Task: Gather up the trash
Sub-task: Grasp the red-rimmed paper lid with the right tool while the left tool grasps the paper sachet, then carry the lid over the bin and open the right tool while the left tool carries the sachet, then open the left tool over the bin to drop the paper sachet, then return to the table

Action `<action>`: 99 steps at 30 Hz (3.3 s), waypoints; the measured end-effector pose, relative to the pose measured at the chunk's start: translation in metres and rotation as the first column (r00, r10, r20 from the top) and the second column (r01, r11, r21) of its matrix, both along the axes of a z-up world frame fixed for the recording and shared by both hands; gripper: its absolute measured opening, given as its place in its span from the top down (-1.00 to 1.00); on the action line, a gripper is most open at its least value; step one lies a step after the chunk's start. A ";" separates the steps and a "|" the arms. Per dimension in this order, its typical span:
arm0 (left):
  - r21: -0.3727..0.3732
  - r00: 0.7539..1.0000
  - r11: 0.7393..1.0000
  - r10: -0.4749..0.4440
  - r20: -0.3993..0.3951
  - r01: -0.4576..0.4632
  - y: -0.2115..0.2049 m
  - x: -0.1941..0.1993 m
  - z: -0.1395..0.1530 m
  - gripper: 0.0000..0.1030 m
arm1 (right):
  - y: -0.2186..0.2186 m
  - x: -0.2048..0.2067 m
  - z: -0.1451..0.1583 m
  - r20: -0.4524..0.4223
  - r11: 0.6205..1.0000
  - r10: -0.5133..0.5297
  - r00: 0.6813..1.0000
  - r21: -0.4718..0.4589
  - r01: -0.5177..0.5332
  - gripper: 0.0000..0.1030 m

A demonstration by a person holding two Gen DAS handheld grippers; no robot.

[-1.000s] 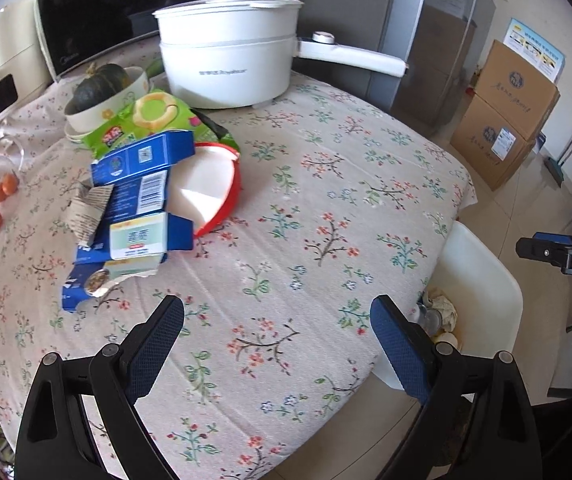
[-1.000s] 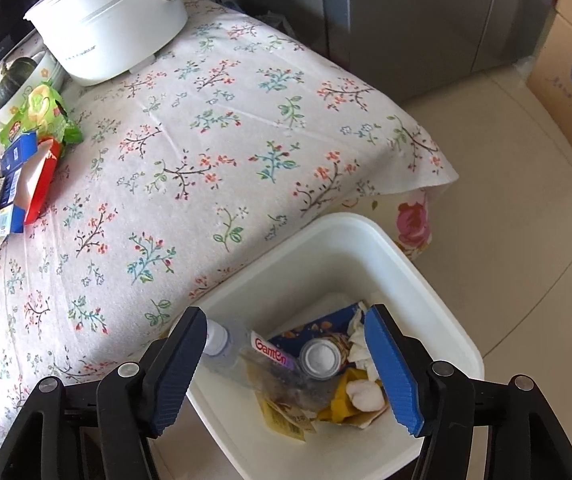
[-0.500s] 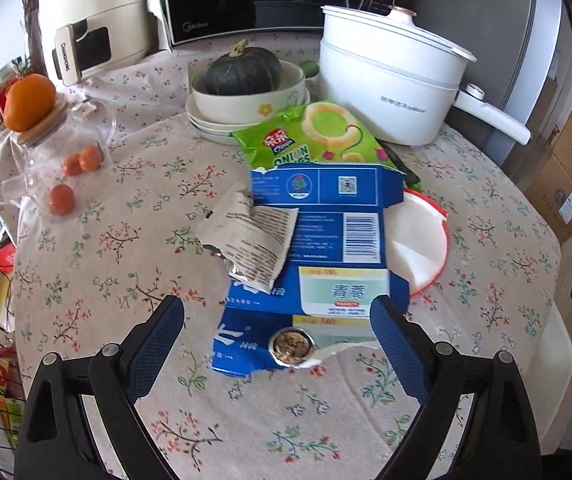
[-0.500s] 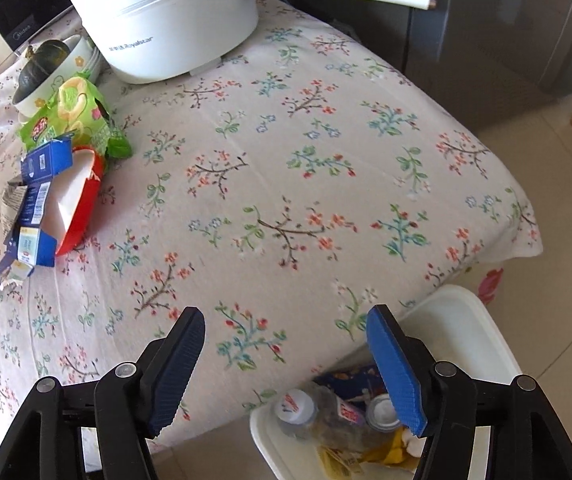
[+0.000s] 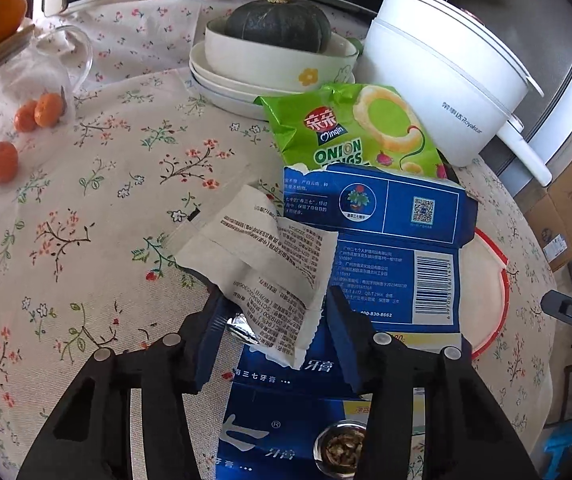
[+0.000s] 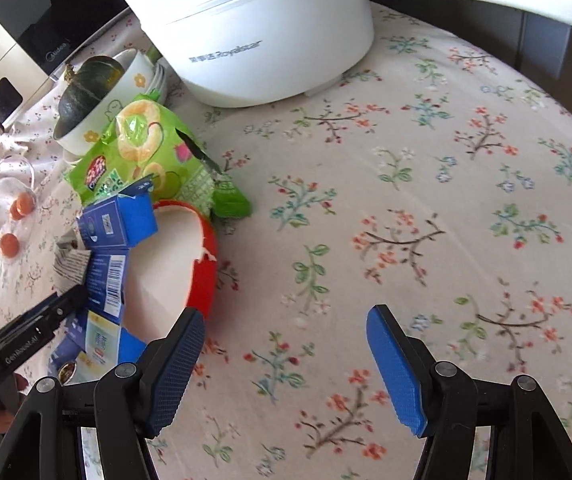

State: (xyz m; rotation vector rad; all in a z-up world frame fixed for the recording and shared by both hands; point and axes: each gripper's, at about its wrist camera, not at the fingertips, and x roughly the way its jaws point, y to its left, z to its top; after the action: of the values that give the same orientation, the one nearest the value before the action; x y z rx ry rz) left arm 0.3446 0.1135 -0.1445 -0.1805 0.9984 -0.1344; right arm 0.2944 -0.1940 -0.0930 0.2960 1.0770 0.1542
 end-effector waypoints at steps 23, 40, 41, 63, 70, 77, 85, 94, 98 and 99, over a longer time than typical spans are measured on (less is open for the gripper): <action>0.030 0.999 1.000 -0.004 0.033 0.003 -0.003 -0.034 0.033 0.71 | 0.005 -0.004 0.001 0.090 0.999 0.046 0.995 0.016 -0.048 0.75; 0.000 0.985 0.986 -0.165 0.042 0.166 -0.091 -0.118 0.077 0.71 | -0.096 -0.083 0.062 0.127 0.998 -0.046 0.991 -0.046 0.052 0.75; -0.006 0.983 0.984 -0.177 0.043 0.177 -0.098 -0.123 0.079 0.71 | -0.101 -0.089 0.065 0.130 0.997 -0.048 0.990 -0.051 0.055 0.75; -0.012 0.885 0.885 -0.465 0.033 0.465 -0.230 -0.200 0.075 0.71 | -0.210 -0.190 0.041 0.026 0.977 -0.140 0.990 -0.160 0.142 0.74; 0.008 0.832 0.832 -0.555 -0.010 0.555 -0.267 -0.213 0.055 0.70 | -0.234 -0.204 0.013 -0.049 0.959 -0.167 0.985 -0.241 0.151 0.72; 0.018 0.795 0.794 -0.607 -0.026 0.607 -0.298 -0.217 0.045 0.70 | -0.250 -0.215 0.011 -0.064 0.952 -0.196 0.979 -0.250 0.174 0.11; 0.016 0.758 0.758 -0.651 -0.036 0.652 -0.337 -0.219 0.034 0.68 | -0.257 -0.220 0.017 -0.051 0.943 -0.196 0.979 -0.282 0.174 0.04; 0.094 0.766 0.760 -0.638 -0.083 0.643 -0.360 -0.220 0.023 -0.45 | -0.268 -0.227 0.016 -0.053 0.934 -0.211 0.976 -0.304 0.185 -0.07; 0.093 0.764 0.759 -0.637 -0.098 0.645 -0.359 -0.220 0.020 -0.50 | -0.272 -0.227 0.015 -0.059 0.933 -0.219 0.974 -0.303 0.192 -0.08; 0.094 0.765 0.759 -0.636 -0.101 0.644 -0.359 -0.220 0.019 -0.51 | -0.272 -0.227 0.015 -0.059 0.934 -0.219 0.974 -0.302 0.192 -0.09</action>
State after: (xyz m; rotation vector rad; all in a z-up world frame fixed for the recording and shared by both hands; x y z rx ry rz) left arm 0.1250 -0.2451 -0.1250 0.2887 1.0971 -0.7025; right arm 0.0678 -0.4657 -0.0777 0.1454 1.1360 -0.2097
